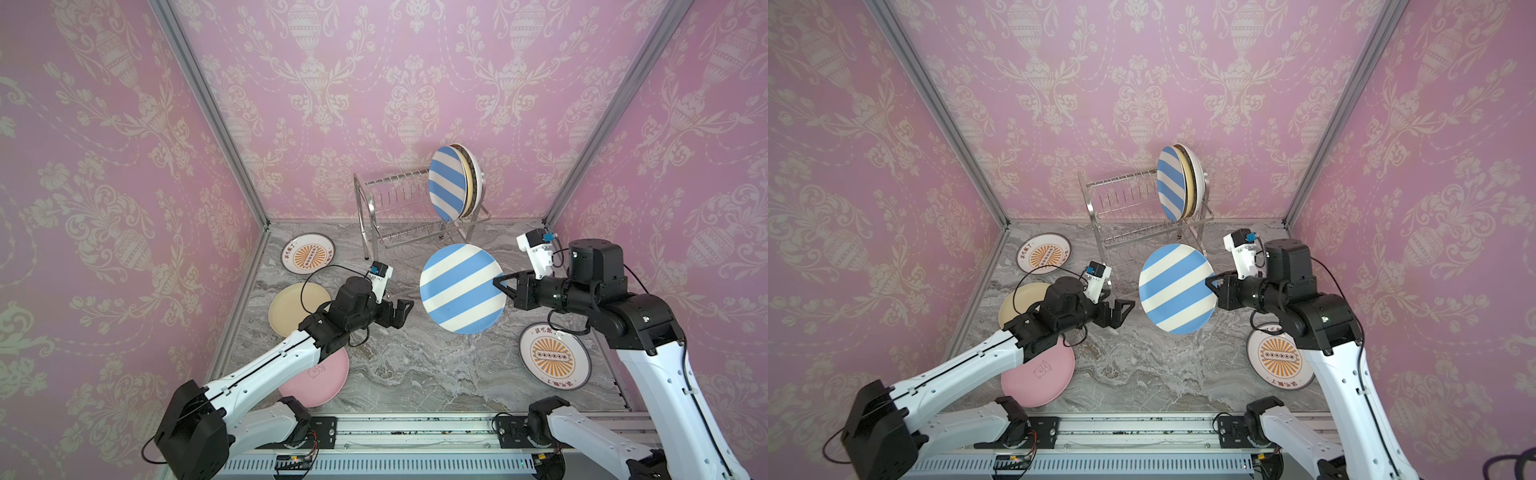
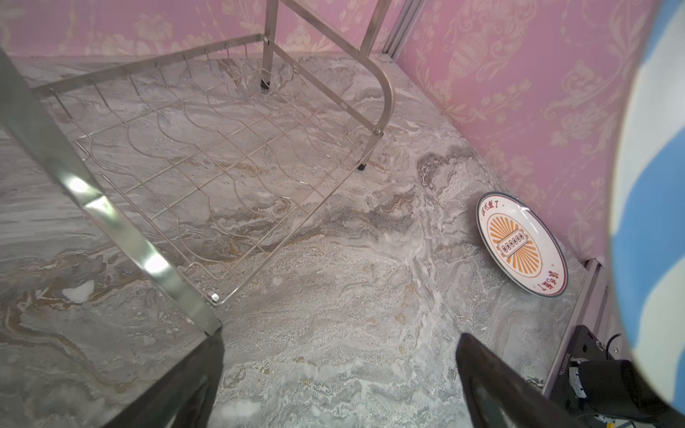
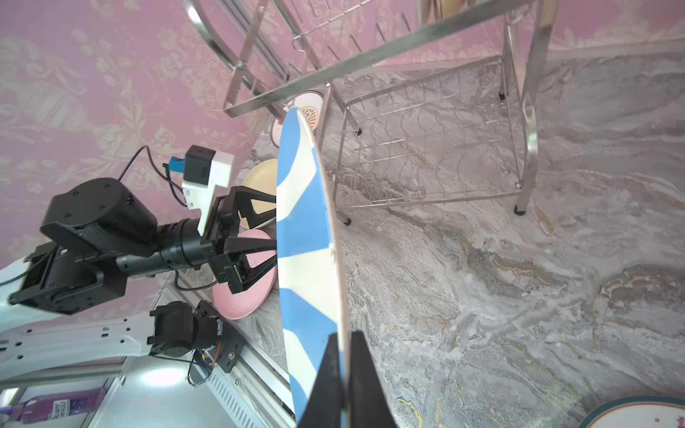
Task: Load plates into a dish rack
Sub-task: Pick up the plate from the center of the table.
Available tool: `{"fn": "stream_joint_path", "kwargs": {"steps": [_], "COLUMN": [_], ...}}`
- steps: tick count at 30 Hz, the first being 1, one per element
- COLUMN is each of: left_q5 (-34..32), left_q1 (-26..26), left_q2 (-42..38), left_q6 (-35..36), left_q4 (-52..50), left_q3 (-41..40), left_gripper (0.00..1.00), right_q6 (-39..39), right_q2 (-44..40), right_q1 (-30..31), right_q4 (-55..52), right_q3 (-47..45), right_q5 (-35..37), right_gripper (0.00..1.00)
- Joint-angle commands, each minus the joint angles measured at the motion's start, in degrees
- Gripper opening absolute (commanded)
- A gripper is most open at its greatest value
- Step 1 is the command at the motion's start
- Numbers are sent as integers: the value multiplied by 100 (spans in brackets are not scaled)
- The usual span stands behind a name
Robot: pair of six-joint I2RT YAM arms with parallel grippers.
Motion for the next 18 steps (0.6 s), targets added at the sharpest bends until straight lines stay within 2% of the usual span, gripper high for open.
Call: {"fn": "stream_joint_path", "kwargs": {"steps": [1,10,14,18], "left_q5": [1,-444,-626,-526], "left_q1": [307,722,967,1257], "left_q2": [-426,-1045,-1328,-1433], "left_q6": [185,374,334,278], "left_q4": [-266,-581,-626,-647], "left_q3": [-189,-189,-457,-548], "left_gripper": [99,99,99,99], "right_q6": [-392,-459,-703,-1130], "right_q2": [249,1456,2067,2794], "right_q1": [58,247,670,1208], "right_q4": [-140,764,1271,1525], "right_q3": [711,2687,3339,4042], "right_q5": [-245,1229,2336,3472], "right_gripper": [0,0,0,0]}}
